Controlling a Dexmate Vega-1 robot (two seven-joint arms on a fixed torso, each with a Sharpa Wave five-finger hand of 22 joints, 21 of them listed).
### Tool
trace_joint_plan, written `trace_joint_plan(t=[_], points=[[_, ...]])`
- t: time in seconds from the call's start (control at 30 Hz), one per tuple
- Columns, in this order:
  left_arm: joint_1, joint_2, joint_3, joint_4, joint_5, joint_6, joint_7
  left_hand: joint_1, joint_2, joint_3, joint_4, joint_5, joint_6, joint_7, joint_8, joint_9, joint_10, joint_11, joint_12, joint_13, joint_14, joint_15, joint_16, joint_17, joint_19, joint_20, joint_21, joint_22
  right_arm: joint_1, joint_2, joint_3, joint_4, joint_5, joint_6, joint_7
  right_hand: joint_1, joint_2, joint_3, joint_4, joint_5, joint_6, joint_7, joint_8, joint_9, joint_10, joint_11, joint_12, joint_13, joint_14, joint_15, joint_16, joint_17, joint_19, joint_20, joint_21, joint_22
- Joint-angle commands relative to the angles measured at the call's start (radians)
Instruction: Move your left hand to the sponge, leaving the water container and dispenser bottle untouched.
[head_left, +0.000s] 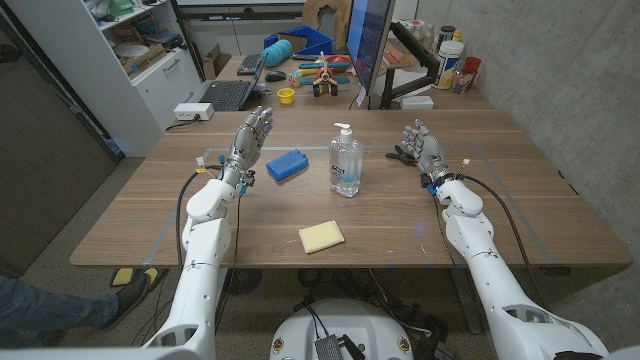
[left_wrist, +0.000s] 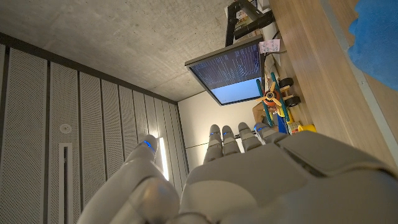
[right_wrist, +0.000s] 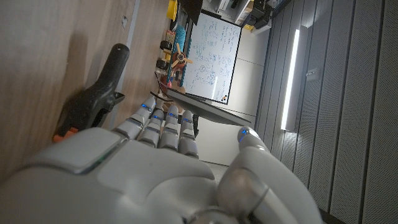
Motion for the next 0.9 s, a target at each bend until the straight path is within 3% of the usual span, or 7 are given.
trace_joint_plan(t=[0.03, 0.9], points=[[0.018, -0.002, 0.014, -0.03, -0.002, -0.021, -0.022, 0.013, 0.0, 0.002, -0.005, 0.009, 0.013, 0.0, 0.005, 0.001, 0.005, -0.003, 0.009, 0.002, 0.002, -0.001, 0.01, 0.003, -0.001, 0.009, 0.005, 0.002, 0.009, 0.006, 0.004, 0.019, 0.003, 0.009, 0.004, 0.0, 0.003, 0.0, -0.002, 0.0, 0.011, 0.001, 0.002, 0.001, 0.008, 0.0, 0.006, 0.002, 0.007, -0.003, 0.004, 0.004, 0.008, 0.001, -0.002, 0.003], [0.059, 0.02, 0.063, -0.1, 0.071, -0.084, -0.01, 0.035, 0.008, 0.006, -0.016, 0.012, 0.027, -0.004, 0.007, 0.001, 0.01, -0.006, 0.008, 0.002, 0.007, -0.005, 0.01, 0.002, -0.002, 0.017, 0.006, 0.002, 0.026, 0.019, 0.013, 0.051, 0.004, 0.031, 0.014, -0.001, 0.005, -0.002, -0.006, 0.0, 0.016, -0.002, 0.001, 0.001, 0.014, -0.001, 0.006, 0.002, 0.015, -0.005, 0.004, 0.003, 0.023, -0.001, -0.007, 0.003]])
